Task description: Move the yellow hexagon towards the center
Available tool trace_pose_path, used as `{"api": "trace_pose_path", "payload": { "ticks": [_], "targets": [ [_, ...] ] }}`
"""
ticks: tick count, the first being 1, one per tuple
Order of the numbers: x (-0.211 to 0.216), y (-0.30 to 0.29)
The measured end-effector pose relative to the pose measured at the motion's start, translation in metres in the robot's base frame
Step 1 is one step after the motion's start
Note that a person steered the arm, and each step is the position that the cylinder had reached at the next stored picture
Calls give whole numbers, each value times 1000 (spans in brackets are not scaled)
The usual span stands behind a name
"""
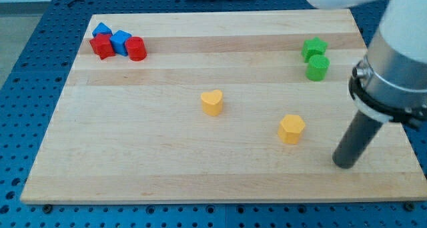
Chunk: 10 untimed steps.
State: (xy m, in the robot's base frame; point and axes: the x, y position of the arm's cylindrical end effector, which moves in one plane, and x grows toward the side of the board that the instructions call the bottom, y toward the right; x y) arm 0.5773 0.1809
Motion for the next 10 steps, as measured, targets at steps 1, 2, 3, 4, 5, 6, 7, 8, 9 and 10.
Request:
{"api": "trace_pose_path", "payload": {
  "ticks": [1, 2, 3, 4, 5, 6, 7, 8, 9, 10],
  "targets": [
    [4, -40],
    [-11, -80],
    [-16, -87],
    [-16, -92],
    [10, -81],
    [-6, -53],
    [-32, -50],
    [-34, -56],
    [-46, -79],
    [-69, -118]
  ]
}}
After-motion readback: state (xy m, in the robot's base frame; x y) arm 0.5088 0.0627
